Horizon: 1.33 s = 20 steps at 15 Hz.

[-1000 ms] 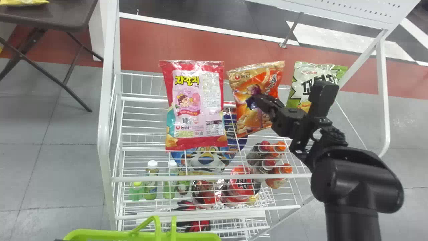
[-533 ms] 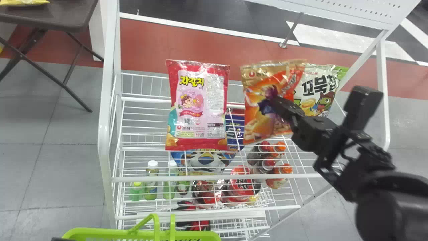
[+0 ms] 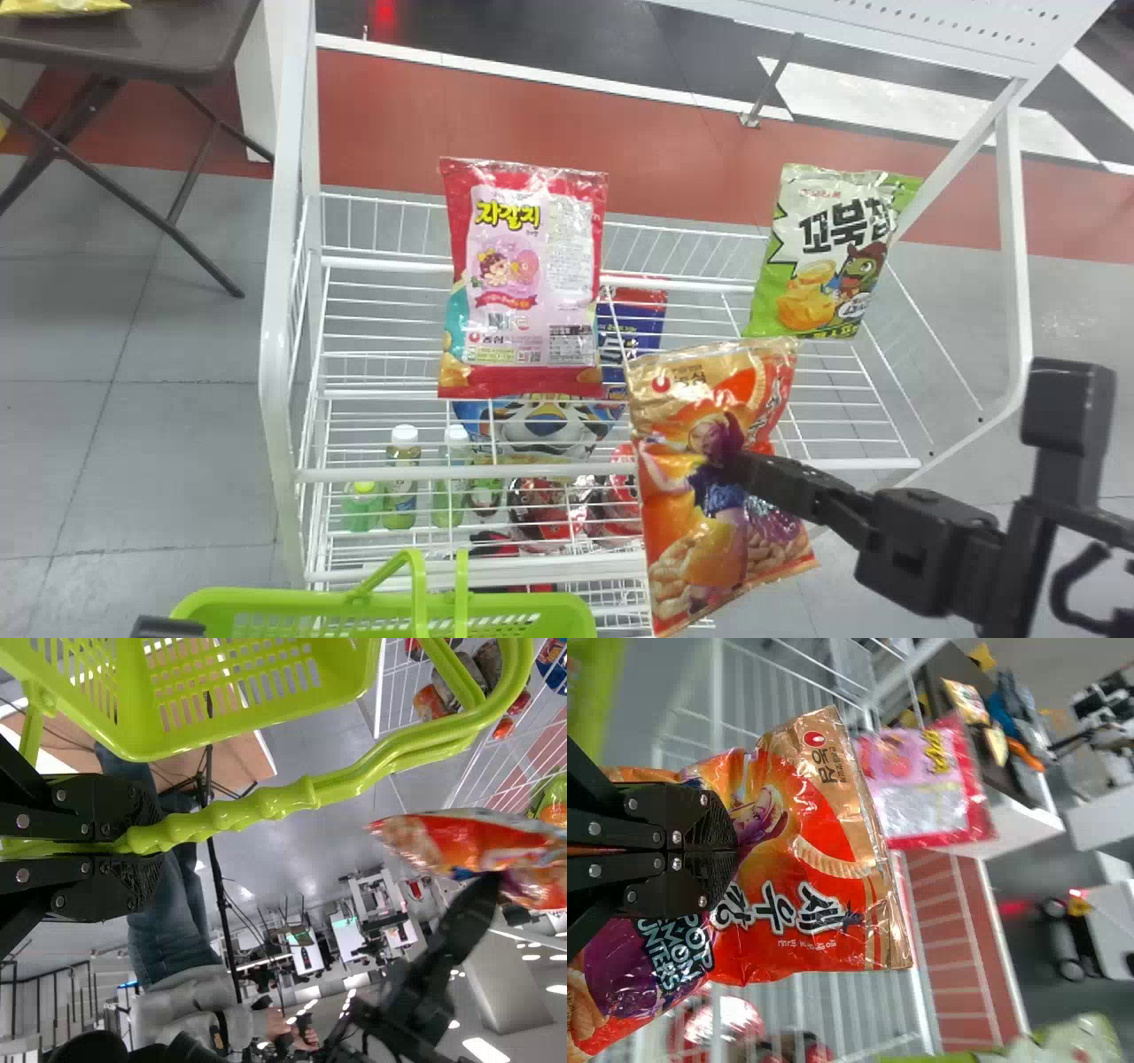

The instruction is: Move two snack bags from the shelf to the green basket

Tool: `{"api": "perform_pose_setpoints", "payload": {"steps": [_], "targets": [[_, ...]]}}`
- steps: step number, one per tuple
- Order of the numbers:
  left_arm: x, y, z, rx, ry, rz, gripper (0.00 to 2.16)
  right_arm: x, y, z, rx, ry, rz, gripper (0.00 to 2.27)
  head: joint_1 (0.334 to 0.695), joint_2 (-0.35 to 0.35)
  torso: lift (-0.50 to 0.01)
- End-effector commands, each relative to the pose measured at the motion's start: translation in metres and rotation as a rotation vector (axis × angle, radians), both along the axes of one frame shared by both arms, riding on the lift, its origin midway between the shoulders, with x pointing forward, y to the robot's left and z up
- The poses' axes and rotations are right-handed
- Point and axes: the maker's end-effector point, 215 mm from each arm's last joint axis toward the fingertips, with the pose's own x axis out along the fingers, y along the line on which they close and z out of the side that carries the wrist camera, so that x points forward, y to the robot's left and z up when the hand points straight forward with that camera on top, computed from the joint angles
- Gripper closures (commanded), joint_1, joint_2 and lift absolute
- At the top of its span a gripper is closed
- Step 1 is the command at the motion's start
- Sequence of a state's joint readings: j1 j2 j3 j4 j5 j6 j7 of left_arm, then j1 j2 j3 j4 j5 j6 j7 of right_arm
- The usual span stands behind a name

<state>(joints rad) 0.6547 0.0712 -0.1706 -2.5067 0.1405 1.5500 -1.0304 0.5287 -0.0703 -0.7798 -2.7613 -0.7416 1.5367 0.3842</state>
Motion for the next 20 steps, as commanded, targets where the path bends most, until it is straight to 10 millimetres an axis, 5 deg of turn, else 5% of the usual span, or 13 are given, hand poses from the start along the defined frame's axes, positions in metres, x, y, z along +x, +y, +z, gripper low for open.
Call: {"api": "perform_pose_setpoints", "payload": {"steps": [1,10,15,20], "targets": [[0.000,0.000,0.001,-0.003,0.000,0.000,2.11,-0.017,0.014,0.010,0.016,0.006,0.041,2.25,0.695,-0.350,-0.017],[-0.004,-0.008,0.004,-0.009,-0.007,-0.011,2.11,-0.081,0.098,-0.052,0.080,0.223,0.222,2.25,0.695,-0.350,-0.017],[-0.007,-0.008,0.008,-0.013,-0.011,-0.009,2.11,-0.131,0.153,-0.119,0.084,0.420,0.334,2.25,0.695,-0.350,-0.017],[-0.008,-0.007,0.011,-0.009,-0.019,-0.007,2.11,-0.188,0.171,-0.184,0.168,0.643,0.346,2.25,0.695,-0.350,-0.017]]}}
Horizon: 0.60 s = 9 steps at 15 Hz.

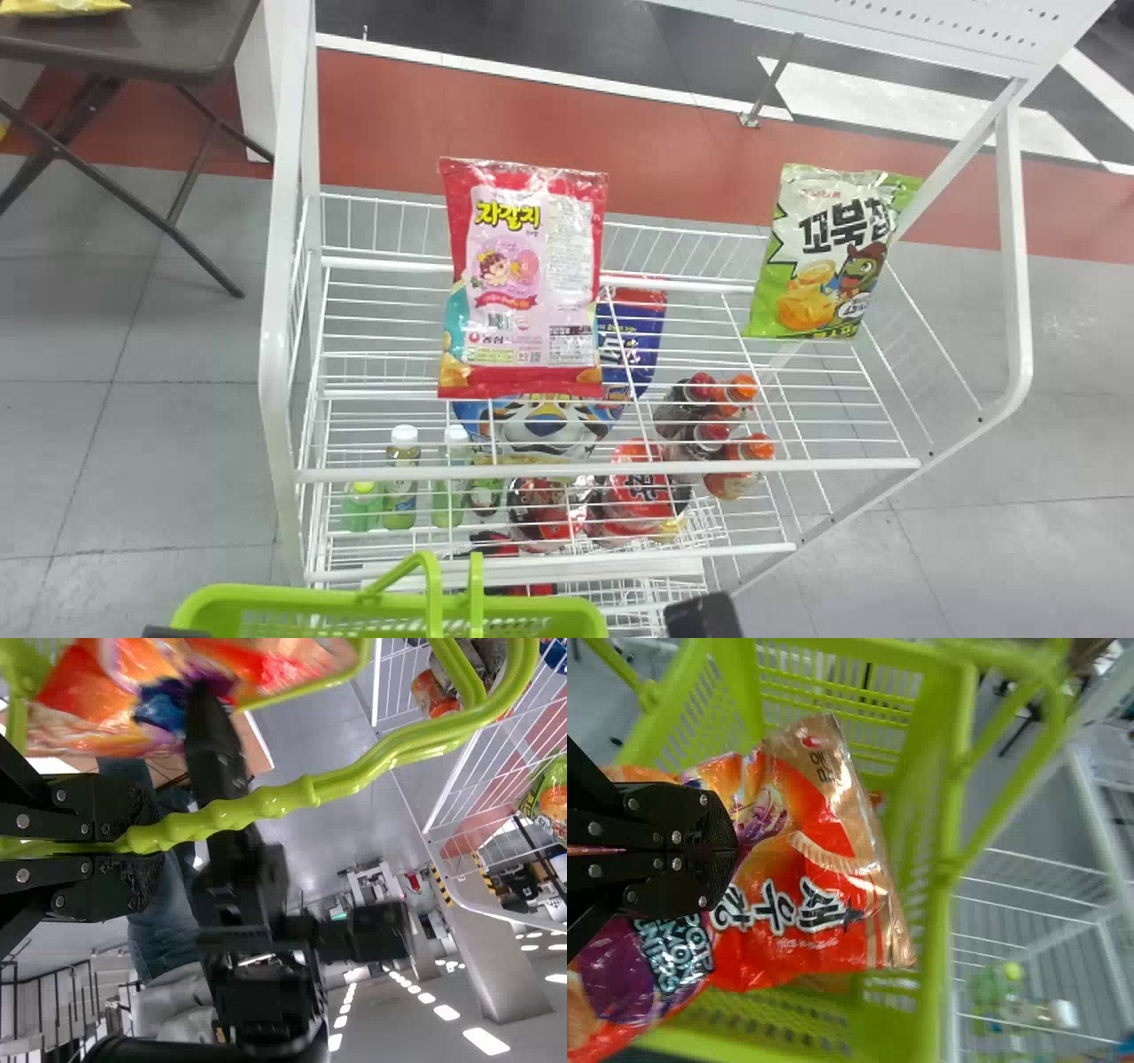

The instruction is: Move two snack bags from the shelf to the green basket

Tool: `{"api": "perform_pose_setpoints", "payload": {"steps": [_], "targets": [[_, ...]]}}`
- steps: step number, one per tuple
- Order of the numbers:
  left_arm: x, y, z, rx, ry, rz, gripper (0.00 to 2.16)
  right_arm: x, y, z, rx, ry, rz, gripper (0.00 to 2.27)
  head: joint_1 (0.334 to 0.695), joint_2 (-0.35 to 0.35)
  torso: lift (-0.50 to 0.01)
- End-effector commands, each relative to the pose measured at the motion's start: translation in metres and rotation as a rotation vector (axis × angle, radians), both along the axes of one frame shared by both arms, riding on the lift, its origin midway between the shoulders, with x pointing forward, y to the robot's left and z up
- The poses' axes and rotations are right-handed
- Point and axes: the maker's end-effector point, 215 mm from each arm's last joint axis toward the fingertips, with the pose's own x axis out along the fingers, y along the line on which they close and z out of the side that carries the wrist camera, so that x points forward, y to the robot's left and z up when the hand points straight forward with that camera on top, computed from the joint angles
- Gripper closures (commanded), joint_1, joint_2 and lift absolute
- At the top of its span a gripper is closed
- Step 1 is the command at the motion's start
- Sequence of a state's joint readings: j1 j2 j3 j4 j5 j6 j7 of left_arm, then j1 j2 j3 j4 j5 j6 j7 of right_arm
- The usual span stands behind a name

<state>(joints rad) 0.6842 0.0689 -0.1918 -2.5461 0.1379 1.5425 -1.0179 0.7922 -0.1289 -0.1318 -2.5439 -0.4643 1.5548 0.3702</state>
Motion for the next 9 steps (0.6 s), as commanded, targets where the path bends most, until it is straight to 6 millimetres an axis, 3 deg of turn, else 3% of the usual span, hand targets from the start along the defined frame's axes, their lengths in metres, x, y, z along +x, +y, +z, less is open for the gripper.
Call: {"api": "perform_pose_setpoints", "payload": {"steps": [1,5,6,7,8,9], "targets": [[0.000,0.000,0.000,0.003,-0.002,-0.001,2.11,-0.025,0.001,-0.025,-0.002,0.096,0.004,2.25,0.695,-0.350,-0.017],[0.000,0.000,0.000,0.006,-0.003,0.000,2.11,-0.027,-0.010,-0.040,0.007,0.140,-0.020,2.20,0.695,-0.350,-0.017],[0.000,0.000,-0.001,0.006,-0.002,0.001,2.11,-0.024,-0.012,-0.037,0.019,0.135,-0.028,1.67,0.695,-0.350,-0.017],[0.000,0.000,-0.001,0.008,-0.001,0.001,2.11,-0.020,-0.014,-0.032,0.030,0.123,-0.033,0.58,0.695,-0.350,-0.017],[0.000,0.000,-0.001,0.010,-0.004,0.001,2.11,-0.012,-0.018,-0.026,0.019,0.095,-0.036,0.00,0.695,-0.350,-0.017],[0.000,0.000,-0.002,0.010,-0.002,0.001,2.11,-0.005,-0.024,-0.021,0.005,0.071,-0.042,0.00,0.695,-0.350,-0.017]]}}
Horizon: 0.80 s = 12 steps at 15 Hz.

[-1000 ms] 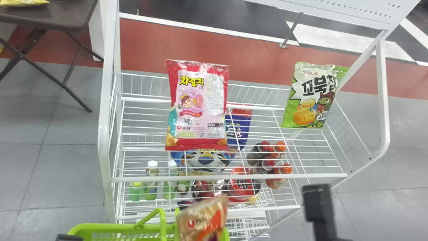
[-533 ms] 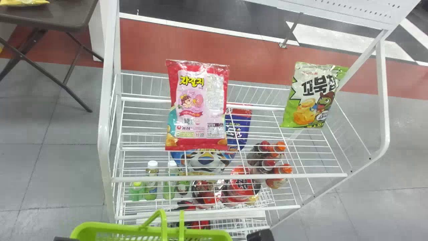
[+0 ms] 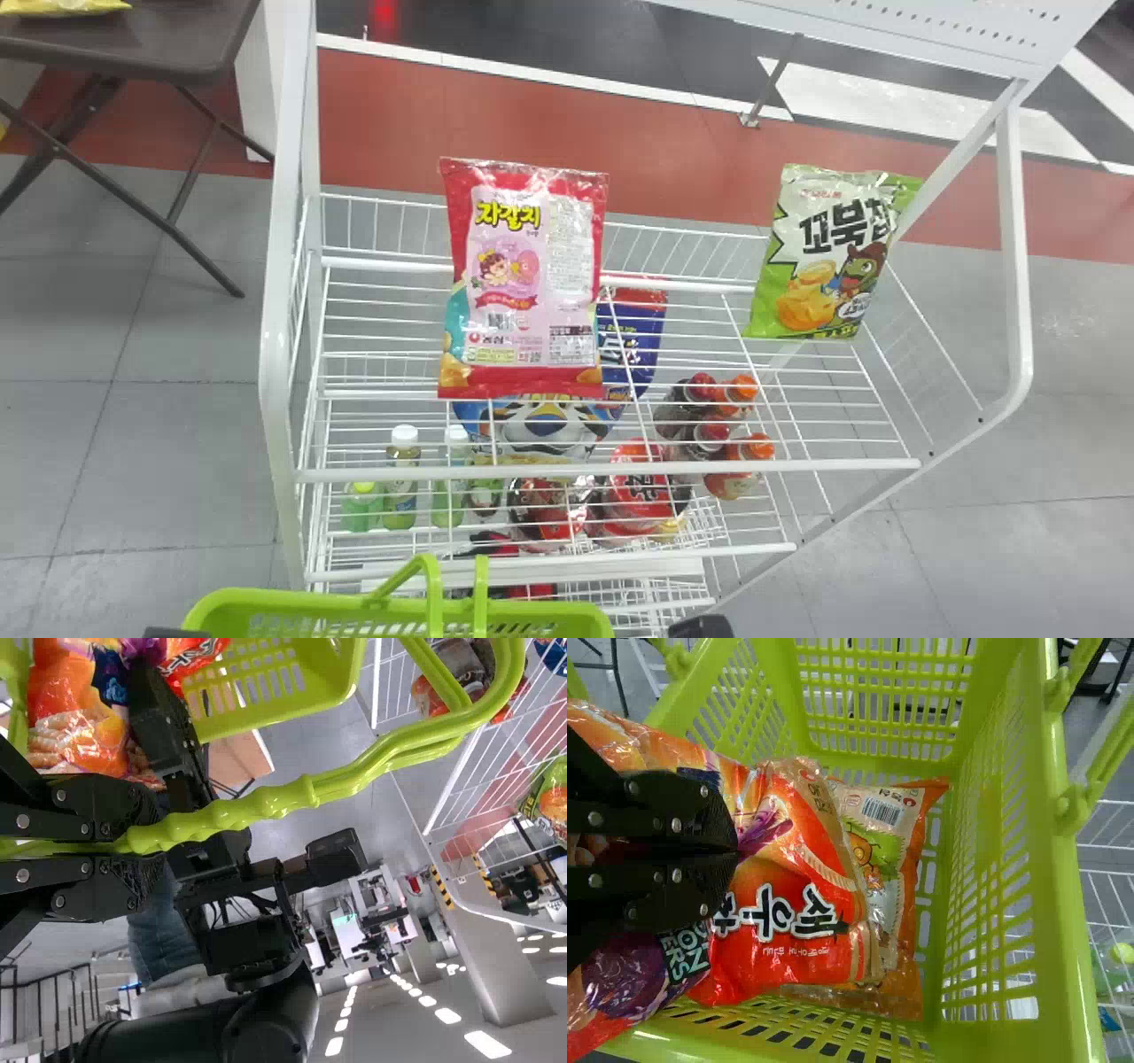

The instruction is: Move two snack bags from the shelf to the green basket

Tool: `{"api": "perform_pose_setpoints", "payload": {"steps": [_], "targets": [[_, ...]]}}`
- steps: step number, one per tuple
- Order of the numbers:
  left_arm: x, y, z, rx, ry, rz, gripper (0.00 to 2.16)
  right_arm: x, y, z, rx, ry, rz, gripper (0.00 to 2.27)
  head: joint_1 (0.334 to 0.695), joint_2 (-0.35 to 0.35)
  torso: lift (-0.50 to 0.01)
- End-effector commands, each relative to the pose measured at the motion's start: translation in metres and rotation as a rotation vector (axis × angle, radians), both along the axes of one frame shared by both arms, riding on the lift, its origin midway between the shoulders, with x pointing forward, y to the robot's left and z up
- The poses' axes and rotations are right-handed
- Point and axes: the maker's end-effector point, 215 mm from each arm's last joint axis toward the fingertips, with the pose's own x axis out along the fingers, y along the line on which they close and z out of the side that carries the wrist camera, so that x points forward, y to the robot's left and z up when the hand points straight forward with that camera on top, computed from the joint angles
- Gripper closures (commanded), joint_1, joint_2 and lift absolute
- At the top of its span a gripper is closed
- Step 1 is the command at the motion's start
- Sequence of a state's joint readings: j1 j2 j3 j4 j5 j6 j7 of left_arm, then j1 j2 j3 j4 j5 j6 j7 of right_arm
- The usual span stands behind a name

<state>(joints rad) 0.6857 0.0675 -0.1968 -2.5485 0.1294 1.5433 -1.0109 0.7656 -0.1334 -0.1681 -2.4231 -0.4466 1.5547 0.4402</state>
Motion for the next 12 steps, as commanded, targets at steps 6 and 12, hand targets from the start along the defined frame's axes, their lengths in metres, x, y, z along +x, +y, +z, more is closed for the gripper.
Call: {"api": "perform_pose_setpoints", "payload": {"steps": [6,12], "targets": [[-0.003,-0.003,-0.003,0.009,0.002,-0.007,2.11,0.057,-0.041,0.056,-0.059,-0.194,-0.072,0.07,0.695,-0.350,-0.017],[-0.003,-0.008,-0.006,0.004,-0.008,-0.011,2.11,0.205,-0.089,0.190,-0.058,-0.890,-0.263,0.08,0.695,-0.350,-0.017]]}}
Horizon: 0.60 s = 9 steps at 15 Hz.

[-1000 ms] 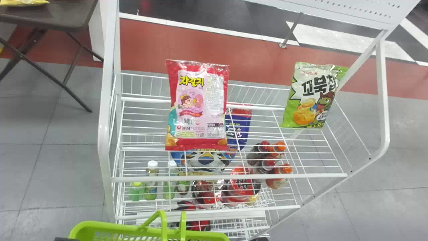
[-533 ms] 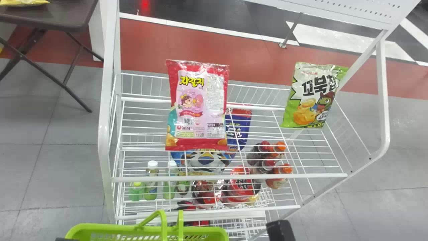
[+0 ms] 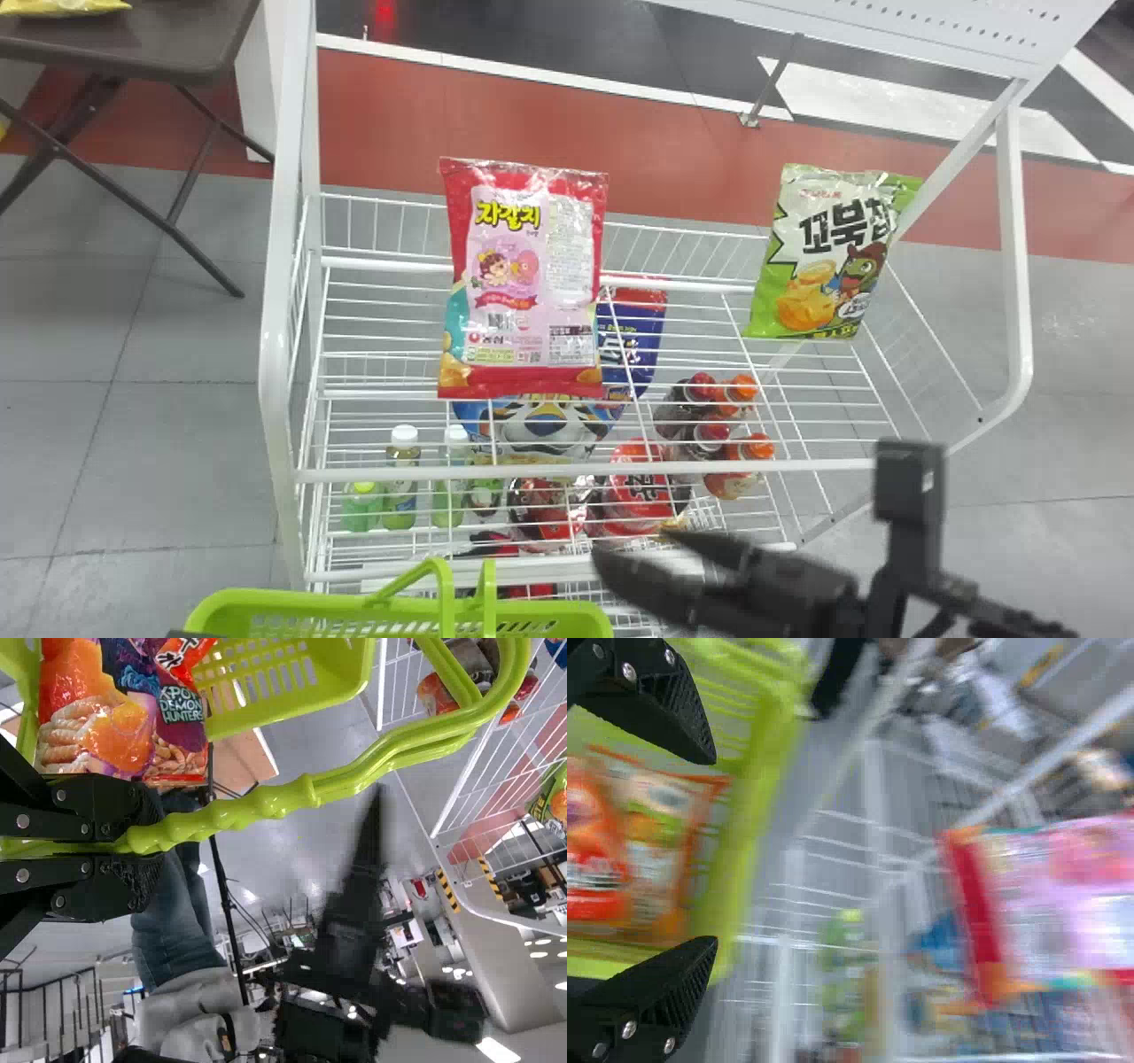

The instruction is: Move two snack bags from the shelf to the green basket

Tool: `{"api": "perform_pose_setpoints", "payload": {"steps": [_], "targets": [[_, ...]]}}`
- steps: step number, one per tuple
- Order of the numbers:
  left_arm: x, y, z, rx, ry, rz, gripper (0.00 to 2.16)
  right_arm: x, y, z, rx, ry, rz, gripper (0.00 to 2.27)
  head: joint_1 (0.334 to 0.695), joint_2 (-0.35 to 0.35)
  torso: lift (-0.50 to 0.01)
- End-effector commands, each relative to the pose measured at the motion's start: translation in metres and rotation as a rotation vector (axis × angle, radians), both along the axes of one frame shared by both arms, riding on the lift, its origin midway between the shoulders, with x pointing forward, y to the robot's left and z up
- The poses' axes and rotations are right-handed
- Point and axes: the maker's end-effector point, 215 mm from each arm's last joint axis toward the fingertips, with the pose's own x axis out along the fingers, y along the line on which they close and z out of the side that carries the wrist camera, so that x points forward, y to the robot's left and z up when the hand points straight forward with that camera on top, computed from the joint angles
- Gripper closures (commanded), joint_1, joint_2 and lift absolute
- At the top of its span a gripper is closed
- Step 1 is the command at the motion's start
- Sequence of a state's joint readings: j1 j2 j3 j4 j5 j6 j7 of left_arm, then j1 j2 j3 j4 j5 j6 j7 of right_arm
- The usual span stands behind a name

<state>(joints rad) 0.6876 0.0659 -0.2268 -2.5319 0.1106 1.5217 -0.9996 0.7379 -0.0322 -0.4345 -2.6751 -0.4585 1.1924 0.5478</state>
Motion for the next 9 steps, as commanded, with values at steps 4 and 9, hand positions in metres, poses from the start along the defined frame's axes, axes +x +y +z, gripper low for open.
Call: {"api": "perform_pose_setpoints", "payload": {"steps": [4,9], "targets": [[-0.002,-0.004,-0.002,-0.013,-0.001,-0.007,2.11,0.080,-0.036,0.095,-0.053,-0.553,-0.124,0.09,0.695,-0.350,-0.017],[0.000,-0.007,-0.008,-0.030,-0.009,-0.006,2.11,0.070,-0.061,0.060,-0.109,-0.663,-0.174,0.09,0.695,-0.350,-0.017]]}}
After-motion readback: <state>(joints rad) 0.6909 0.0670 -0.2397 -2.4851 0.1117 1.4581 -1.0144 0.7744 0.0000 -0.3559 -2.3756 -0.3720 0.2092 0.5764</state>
